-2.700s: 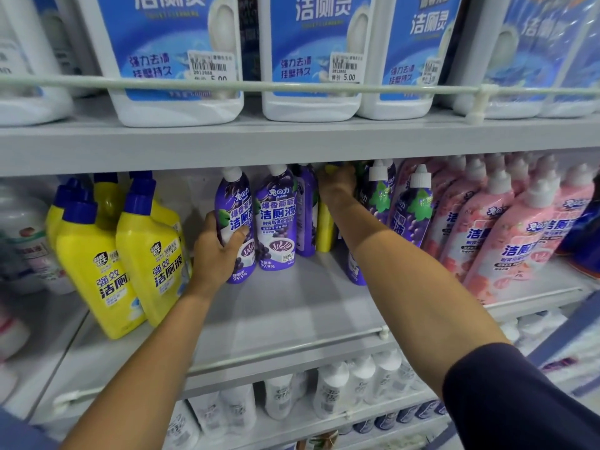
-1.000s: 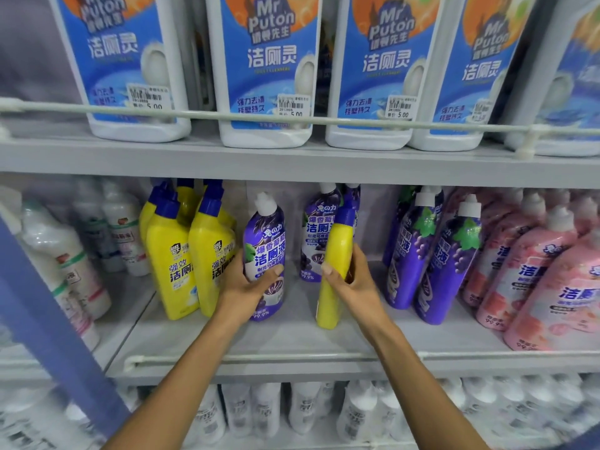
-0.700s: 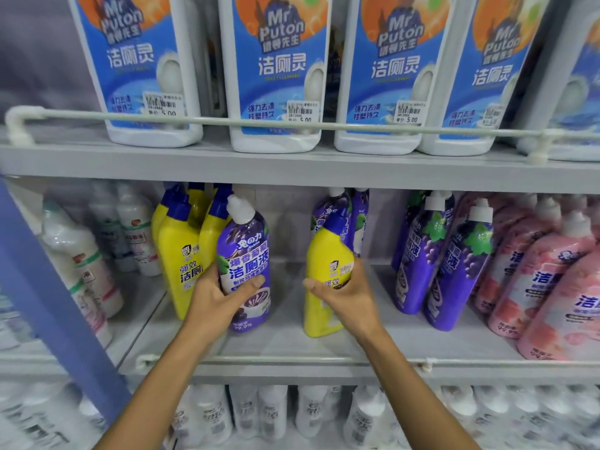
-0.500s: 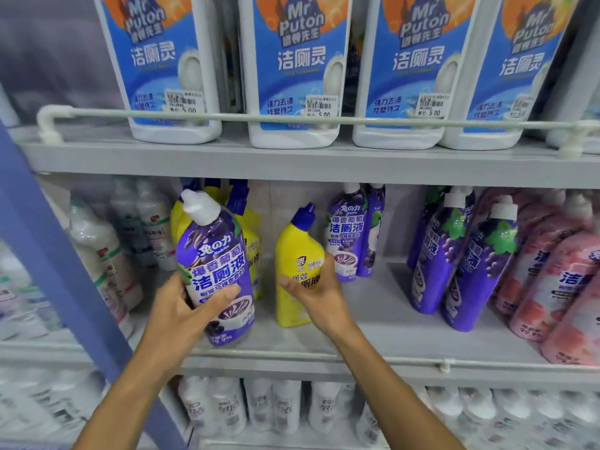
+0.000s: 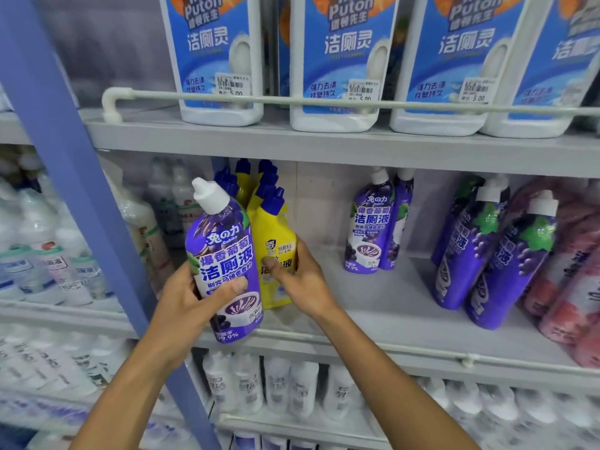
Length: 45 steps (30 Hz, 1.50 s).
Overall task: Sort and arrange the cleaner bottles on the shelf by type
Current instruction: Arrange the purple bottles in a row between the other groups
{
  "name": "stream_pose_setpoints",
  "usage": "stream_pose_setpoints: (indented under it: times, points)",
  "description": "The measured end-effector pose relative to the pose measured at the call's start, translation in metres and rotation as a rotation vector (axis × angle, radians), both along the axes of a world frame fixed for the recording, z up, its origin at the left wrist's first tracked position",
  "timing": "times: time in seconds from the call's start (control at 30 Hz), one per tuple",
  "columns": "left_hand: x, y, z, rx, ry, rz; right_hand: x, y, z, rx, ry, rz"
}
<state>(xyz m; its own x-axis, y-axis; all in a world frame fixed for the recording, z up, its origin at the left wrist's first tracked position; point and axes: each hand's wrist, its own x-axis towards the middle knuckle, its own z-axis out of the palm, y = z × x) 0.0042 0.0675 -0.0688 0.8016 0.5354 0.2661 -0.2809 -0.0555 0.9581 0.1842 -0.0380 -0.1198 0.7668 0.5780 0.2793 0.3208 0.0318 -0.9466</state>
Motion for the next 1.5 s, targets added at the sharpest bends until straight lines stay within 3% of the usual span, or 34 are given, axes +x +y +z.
stream_pose_setpoints:
  times: [0.2,0.43,0.7,0.9,1.0,1.17,1.5]
  points:
    - [0.015,-0.023,0.000,-0.007,-0.006,-0.044,0.017,-0.043,0.015,-0.014,0.055,-0.051]
    - [0.071,-0.071,-0.001,-0.002,-0.020,-0.116,0.034,-0.125,0.036,0.131,0.245,-0.150]
    - [0.149,-0.122,-0.022,-0.024,0.029,-0.190,0.049,-0.250,0.065,0.198,0.080,-0.402]
    - [0.177,-0.141,-0.043,-0.012,0.099,-0.223,0.059,-0.322,0.068,0.435,-0.112,-0.665]
    - [0.180,-0.144,-0.045,-0.015,0.118,-0.240,0.080,-0.326,0.055,0.355,-0.132,-0.774]
    - [0.181,-0.137,-0.044,0.003,0.165,-0.263,0.099,-0.302,0.015,0.120,-0.029,-0.691]
    - [0.180,-0.129,-0.054,0.047,0.173,-0.194,0.063,-0.269,-0.001,0.121,-0.002,-0.752]
